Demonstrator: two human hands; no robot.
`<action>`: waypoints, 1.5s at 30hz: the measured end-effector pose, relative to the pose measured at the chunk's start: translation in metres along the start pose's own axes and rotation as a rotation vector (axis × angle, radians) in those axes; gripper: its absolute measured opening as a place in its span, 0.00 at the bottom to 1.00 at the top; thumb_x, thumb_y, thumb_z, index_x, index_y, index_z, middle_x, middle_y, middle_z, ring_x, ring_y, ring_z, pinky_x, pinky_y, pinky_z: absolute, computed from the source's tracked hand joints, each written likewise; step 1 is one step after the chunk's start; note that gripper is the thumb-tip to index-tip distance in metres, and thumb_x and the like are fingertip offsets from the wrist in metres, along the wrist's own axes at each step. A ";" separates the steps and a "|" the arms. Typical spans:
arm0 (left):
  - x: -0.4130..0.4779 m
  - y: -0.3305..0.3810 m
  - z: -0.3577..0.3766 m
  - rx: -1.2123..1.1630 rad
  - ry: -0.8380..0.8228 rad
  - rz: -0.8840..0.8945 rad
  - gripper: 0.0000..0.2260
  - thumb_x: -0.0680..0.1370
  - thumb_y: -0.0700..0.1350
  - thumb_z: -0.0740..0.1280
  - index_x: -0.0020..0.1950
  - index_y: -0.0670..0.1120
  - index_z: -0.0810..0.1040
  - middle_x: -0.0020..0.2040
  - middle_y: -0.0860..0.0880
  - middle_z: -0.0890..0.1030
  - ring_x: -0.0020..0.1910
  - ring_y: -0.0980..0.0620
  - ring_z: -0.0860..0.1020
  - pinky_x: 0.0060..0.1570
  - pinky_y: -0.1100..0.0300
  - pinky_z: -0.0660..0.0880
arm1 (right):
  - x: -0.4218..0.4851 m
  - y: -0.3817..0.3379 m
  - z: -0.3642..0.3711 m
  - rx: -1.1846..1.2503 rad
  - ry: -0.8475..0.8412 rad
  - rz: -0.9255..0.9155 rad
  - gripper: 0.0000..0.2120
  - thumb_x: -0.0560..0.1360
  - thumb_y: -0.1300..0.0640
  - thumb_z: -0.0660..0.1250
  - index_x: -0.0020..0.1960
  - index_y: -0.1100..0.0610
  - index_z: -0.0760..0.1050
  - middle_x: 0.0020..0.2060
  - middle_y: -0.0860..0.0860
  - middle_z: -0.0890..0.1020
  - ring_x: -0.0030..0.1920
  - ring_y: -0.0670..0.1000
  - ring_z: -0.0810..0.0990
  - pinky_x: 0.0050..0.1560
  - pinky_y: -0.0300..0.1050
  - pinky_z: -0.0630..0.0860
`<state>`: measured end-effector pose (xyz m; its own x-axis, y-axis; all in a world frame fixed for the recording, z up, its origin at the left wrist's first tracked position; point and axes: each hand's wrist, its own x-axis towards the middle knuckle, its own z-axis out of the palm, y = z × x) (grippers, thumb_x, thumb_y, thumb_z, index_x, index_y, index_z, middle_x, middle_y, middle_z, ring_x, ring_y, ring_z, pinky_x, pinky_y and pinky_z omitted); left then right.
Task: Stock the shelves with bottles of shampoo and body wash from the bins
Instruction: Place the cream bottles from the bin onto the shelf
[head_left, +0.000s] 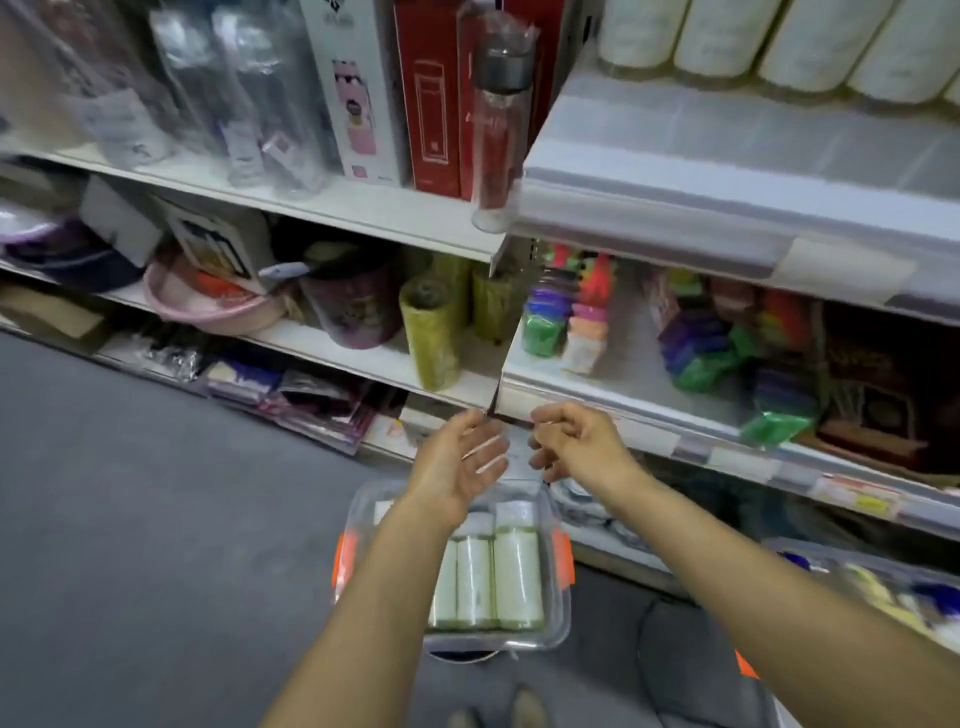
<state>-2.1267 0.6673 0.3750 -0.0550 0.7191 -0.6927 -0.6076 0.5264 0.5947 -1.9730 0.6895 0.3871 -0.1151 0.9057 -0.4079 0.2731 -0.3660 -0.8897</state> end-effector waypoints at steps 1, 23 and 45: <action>0.011 -0.009 -0.008 -0.002 0.022 -0.031 0.07 0.82 0.46 0.64 0.55 0.43 0.77 0.51 0.45 0.82 0.47 0.47 0.81 0.46 0.54 0.78 | 0.009 0.015 0.002 -0.014 -0.004 0.039 0.09 0.80 0.67 0.62 0.58 0.61 0.75 0.39 0.56 0.79 0.34 0.52 0.79 0.30 0.41 0.77; 0.210 -0.221 -0.128 0.217 0.266 -0.476 0.16 0.83 0.51 0.62 0.67 0.44 0.75 0.61 0.49 0.77 0.61 0.49 0.75 0.60 0.52 0.72 | 0.113 0.326 0.083 -0.181 -0.008 0.646 0.20 0.72 0.59 0.72 0.62 0.60 0.73 0.55 0.57 0.82 0.55 0.58 0.81 0.59 0.53 0.78; 0.233 -0.245 -0.167 0.209 0.147 -0.455 0.21 0.80 0.63 0.60 0.60 0.50 0.80 0.59 0.50 0.82 0.60 0.49 0.79 0.68 0.48 0.71 | 0.105 0.351 0.103 -0.168 -0.026 0.556 0.35 0.61 0.57 0.80 0.61 0.56 0.64 0.53 0.53 0.79 0.50 0.53 0.80 0.46 0.48 0.79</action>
<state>-2.1227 0.6304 -0.0002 0.0581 0.3333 -0.9410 -0.4258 0.8608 0.2786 -1.9880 0.6340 0.0105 0.0664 0.5808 -0.8113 0.4471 -0.7442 -0.4962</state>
